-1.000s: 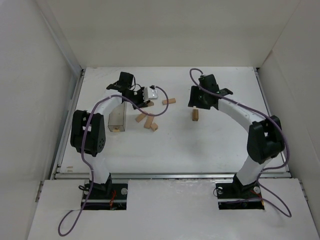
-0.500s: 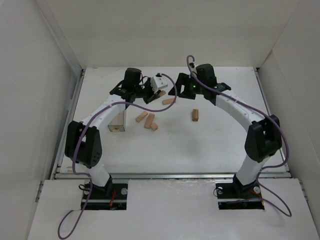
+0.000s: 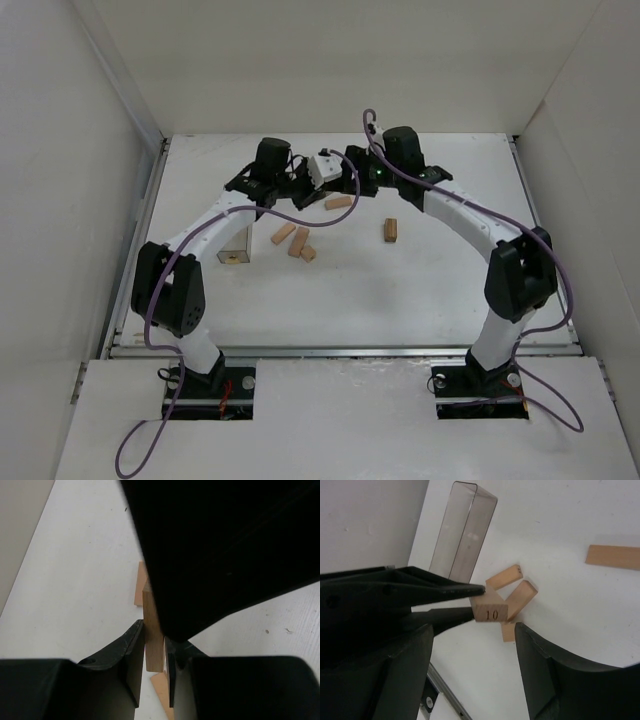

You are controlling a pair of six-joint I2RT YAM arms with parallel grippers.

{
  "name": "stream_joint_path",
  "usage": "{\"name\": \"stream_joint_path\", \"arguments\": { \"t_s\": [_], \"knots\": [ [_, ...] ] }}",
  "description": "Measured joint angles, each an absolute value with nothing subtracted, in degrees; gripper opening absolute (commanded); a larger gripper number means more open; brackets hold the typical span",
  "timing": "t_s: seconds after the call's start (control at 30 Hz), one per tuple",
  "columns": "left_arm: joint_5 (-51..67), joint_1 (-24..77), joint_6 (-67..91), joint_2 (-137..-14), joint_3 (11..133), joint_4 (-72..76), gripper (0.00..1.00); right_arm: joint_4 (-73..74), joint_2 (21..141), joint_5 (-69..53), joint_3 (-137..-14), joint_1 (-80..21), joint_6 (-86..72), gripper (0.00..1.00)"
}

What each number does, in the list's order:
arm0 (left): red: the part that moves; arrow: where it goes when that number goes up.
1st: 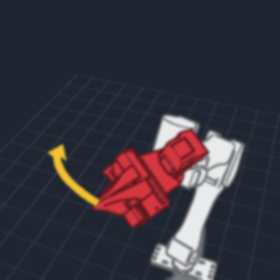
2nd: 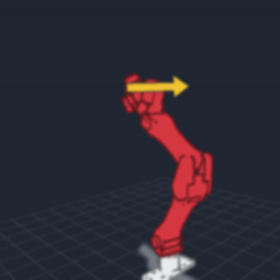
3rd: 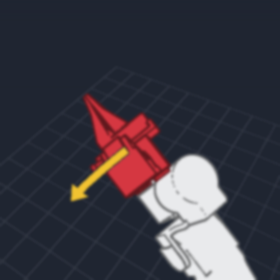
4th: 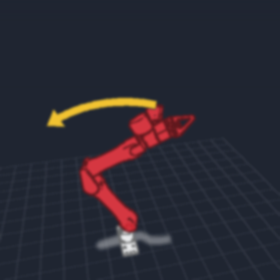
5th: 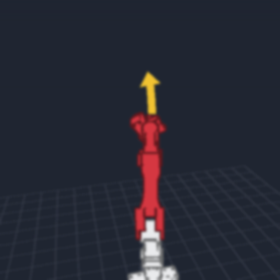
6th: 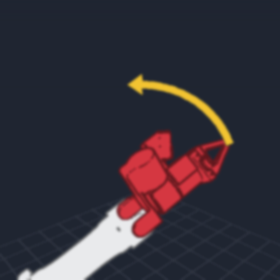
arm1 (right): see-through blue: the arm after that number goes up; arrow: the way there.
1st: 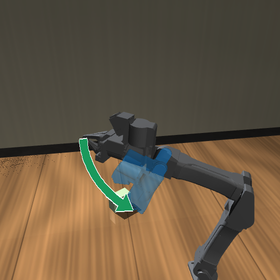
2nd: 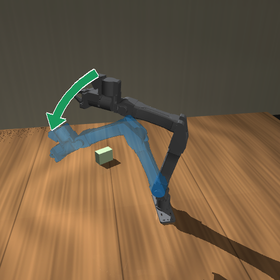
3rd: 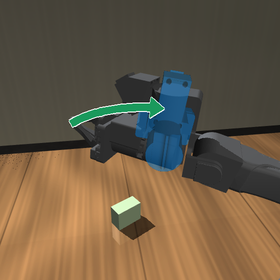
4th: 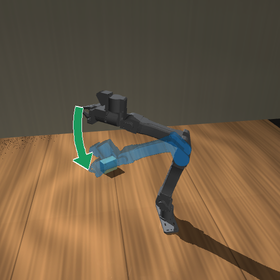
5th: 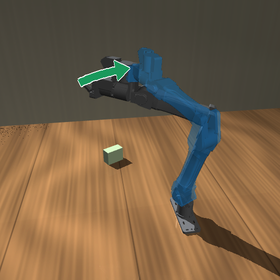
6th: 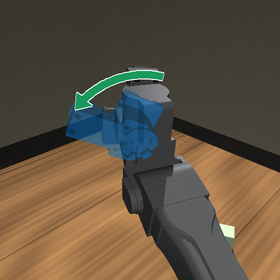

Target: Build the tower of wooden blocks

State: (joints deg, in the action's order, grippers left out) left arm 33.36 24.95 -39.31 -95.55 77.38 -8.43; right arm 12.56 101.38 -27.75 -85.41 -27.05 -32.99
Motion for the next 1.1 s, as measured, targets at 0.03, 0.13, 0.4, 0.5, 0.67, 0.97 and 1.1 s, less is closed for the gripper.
{"name": "stream_joint_path", "arguments": {
  "t_s": [0.03, 0.13, 0.4, 0.5, 0.67, 0.97, 1.1],
  "knots": [
    [33.4, 25.1, -39.3, -95.5, 77.4, -8.4, 0.0, 12.5, 101.8, -27.6, -85.9, -27.0, -33.1, 0.68],
    [33.4, 25.5, -39.2, -95.5, 77.4, -8.4, 0.0, 12.6, 103.2, -27.3, -87.2, -27.0, -33.3, 0.61],
    [33.4, 25.4, -38.5, -95.5, 77.4, -8.4, 0.0, 13.0, 105.3, -27.0, -88.4, -27.1, -33.3, 0.41],
    [33.3, 25.4, -38.5, -95.5, 77.4, -8.4, 0.0, 13.1, 105.4, -26.8, -88.4, -27.1, -33.3, 0.22],
    [33.1, 25.5, -38.4, -95.5, 77.2, -8.4, 0.0, 13.2, 105.5, -26.5, -88.5, -27.2, -33.2, 0.0],
    [32.1, 25.8, -38.2, -95.5, 76.9, -8.2, 0.32, 14.2, 105.5, -24.9, -88.6, -27.5, -33.0, 0.0],
    [31.9, 26.3, -37.5, -95.5, 76.4, -7.9, 0.71, 17.9, 105.5, -20.8, -89.6, -27.8, -32.6, 0.0]
  ]
}}
